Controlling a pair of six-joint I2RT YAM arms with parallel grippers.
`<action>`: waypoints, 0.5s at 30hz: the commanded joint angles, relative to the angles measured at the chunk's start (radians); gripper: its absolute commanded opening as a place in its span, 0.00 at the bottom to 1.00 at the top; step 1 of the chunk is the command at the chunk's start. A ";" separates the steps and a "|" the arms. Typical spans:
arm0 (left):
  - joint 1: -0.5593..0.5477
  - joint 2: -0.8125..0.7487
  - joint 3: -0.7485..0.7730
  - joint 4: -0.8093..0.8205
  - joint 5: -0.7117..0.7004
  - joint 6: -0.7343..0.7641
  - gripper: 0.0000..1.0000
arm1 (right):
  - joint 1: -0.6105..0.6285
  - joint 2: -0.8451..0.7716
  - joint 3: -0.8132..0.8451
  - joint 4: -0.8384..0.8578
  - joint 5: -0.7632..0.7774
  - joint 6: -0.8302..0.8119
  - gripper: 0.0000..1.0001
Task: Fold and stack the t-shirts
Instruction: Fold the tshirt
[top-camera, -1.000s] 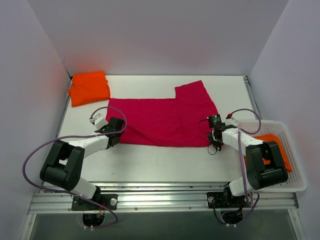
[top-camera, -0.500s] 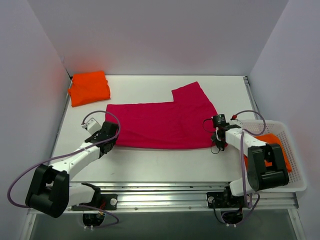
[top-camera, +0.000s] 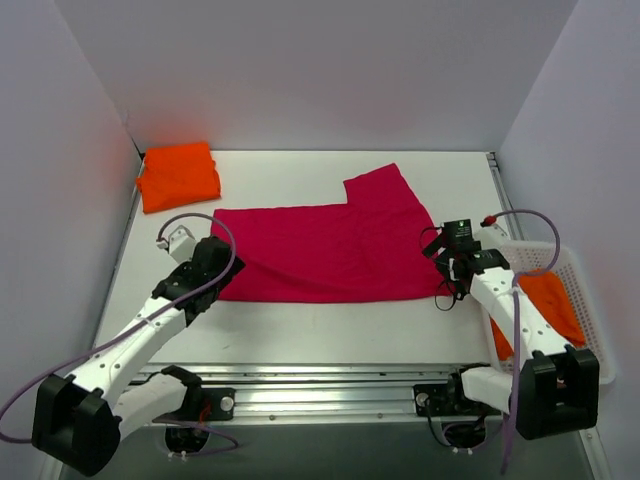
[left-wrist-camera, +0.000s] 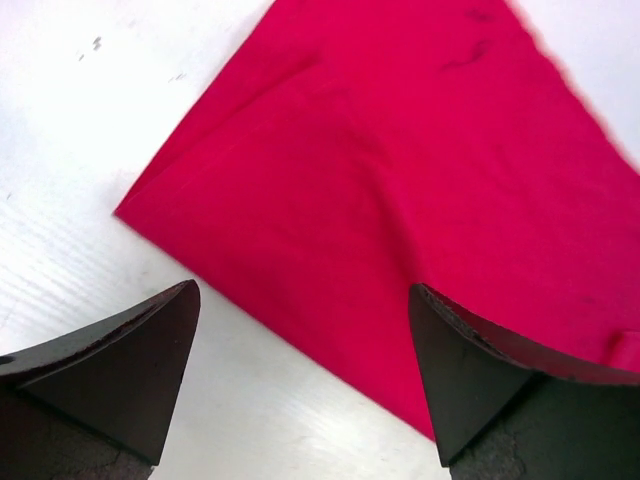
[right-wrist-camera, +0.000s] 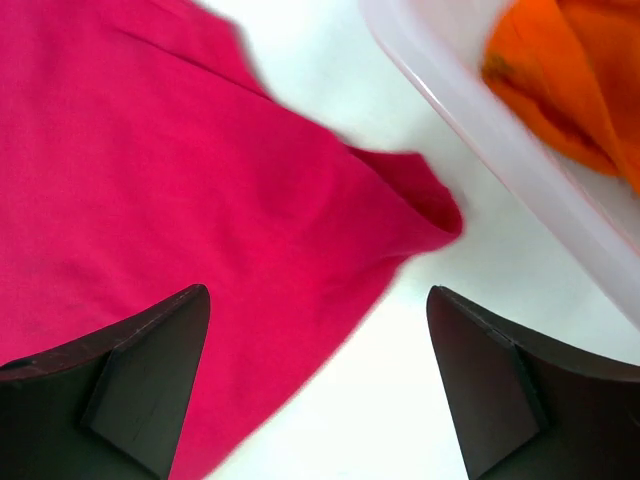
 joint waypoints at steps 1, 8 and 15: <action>0.006 -0.024 0.101 0.063 0.021 0.084 0.94 | 0.014 -0.049 0.119 0.009 0.018 -0.037 0.85; 0.063 0.193 0.311 0.245 0.067 0.258 0.94 | 0.020 0.382 0.603 -0.137 0.012 -0.194 0.55; 0.207 0.441 0.581 0.301 0.306 0.412 0.94 | 0.018 0.684 0.920 0.023 -0.113 -0.397 0.61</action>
